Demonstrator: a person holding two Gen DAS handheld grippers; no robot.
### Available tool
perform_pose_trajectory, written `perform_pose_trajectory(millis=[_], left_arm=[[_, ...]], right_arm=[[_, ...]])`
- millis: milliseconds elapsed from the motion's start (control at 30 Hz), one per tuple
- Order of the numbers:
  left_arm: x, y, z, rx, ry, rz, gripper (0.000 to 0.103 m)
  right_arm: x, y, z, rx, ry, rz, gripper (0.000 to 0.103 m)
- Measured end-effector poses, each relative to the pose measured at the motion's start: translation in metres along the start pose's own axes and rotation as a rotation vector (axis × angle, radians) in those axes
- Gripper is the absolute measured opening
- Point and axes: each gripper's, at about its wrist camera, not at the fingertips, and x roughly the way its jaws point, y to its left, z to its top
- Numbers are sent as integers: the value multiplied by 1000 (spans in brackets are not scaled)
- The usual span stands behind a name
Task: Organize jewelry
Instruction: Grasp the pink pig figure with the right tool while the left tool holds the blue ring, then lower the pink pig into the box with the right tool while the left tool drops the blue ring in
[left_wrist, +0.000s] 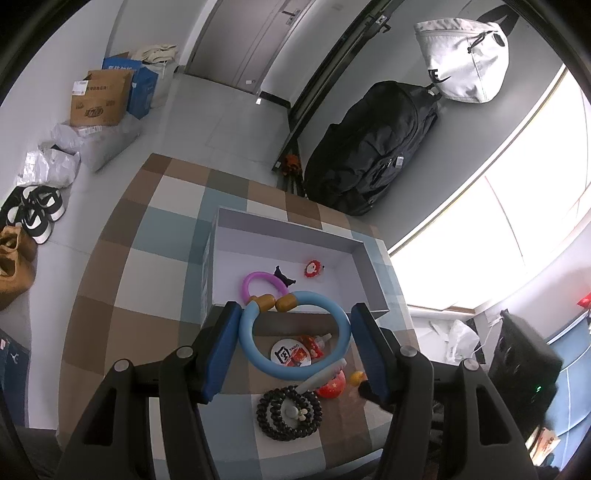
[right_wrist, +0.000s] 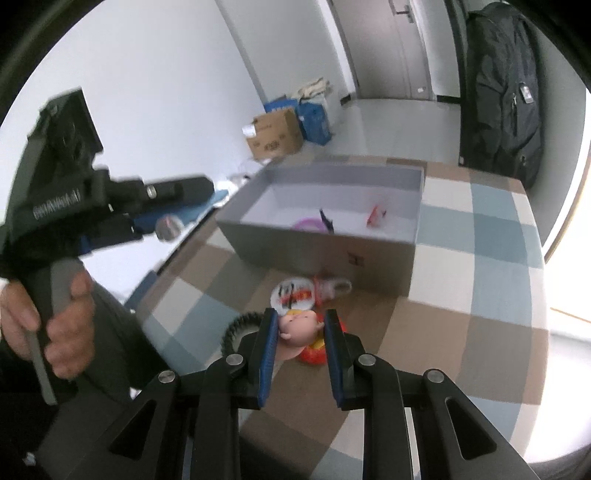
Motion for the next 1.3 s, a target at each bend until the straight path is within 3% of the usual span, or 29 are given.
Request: perform_pose_trajectory(millis=[433, 1067, 1300], left_arm=[[7, 2, 10, 5, -24, -8, 56], [35, 1, 39, 39, -23, 6, 56], [47, 0, 43, 59, -13, 25, 56]], right_arm=[[-11, -2, 40, 8, -113, 55, 24], [21, -30, 96, 63, -128, 108, 24], [35, -44, 100, 102, -105, 131, 24]])
